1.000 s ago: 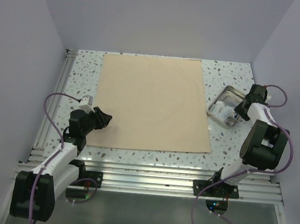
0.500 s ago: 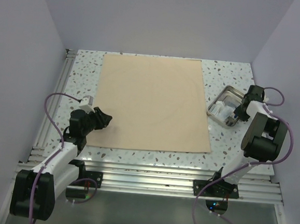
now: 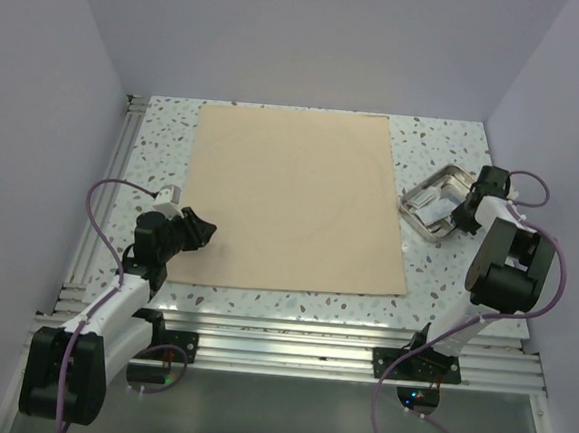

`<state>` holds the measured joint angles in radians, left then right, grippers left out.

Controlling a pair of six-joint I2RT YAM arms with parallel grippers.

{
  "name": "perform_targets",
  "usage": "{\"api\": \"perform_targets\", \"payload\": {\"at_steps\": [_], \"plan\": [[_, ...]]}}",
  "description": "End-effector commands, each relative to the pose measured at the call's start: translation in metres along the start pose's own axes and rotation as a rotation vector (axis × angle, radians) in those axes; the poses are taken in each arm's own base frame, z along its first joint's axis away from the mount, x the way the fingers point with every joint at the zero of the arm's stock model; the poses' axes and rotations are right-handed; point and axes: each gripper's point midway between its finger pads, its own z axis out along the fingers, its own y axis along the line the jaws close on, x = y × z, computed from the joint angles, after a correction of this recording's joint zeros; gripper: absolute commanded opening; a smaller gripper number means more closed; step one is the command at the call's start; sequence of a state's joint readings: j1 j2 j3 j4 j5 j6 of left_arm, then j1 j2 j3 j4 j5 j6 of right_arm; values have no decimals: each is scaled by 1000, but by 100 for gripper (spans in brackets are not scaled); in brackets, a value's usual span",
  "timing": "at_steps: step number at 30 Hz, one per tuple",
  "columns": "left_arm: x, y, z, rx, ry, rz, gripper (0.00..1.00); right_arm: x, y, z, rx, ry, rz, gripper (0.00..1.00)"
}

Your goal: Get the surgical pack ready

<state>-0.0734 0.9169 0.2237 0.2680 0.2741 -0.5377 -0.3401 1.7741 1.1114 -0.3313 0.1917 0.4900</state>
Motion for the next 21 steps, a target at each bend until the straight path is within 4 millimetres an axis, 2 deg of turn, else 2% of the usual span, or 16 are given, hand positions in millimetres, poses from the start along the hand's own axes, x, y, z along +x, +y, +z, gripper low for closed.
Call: {"api": "perform_targets", "payload": {"at_steps": [1, 5, 11, 18, 21], "plan": [[-15, -8, 2, 28, -47, 38, 39, -23, 4, -28, -37, -94, 36, 0], [-16, -8, 1, 27, -47, 37, 39, -29, 7, -51, -88, -133, 58, 0], [-15, -8, 1, 28, -50, 39, 39, -27, 7, -72, -131, -156, 81, 0], [-16, -9, 0, 29, -56, 41, 39, -18, 30, -101, -313, -156, 130, 0], [-16, -9, 0, 30, -54, 40, 39, -4, 42, -113, -410, -120, 166, 0]]}}
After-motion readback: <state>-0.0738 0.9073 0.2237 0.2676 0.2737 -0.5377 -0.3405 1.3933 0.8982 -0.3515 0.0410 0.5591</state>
